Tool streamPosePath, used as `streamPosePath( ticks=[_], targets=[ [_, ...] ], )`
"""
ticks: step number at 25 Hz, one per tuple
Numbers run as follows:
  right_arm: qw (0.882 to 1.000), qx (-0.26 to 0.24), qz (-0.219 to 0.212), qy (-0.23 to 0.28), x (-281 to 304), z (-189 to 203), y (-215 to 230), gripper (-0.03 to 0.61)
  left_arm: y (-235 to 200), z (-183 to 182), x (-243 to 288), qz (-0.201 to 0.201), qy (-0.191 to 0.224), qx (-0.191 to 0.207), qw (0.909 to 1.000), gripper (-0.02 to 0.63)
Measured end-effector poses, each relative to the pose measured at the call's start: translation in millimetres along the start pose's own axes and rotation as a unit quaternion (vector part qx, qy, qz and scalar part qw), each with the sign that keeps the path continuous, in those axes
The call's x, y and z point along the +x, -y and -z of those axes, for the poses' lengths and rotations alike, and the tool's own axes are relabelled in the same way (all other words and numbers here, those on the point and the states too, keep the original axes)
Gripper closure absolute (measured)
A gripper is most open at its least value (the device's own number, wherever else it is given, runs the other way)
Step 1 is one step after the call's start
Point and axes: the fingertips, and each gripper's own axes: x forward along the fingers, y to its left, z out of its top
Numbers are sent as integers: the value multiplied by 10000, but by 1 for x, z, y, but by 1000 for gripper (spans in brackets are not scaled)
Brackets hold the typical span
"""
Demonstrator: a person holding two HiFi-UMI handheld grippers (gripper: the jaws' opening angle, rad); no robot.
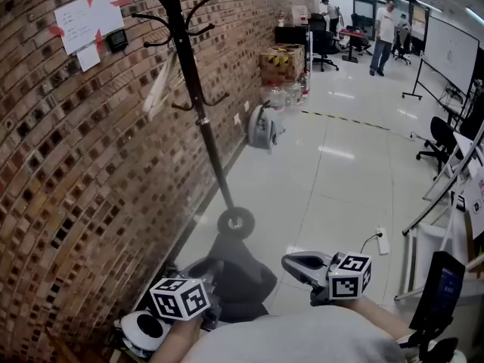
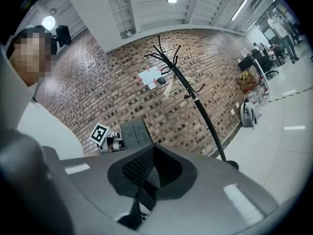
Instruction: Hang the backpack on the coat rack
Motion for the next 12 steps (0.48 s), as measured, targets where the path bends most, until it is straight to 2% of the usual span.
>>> streamPosePath(
  ticks=[12],
  targets=[
    [9998,15,189,-102,121,-75,83,578,-88,-91,81,203,-93,-6,9997,589]
  ],
)
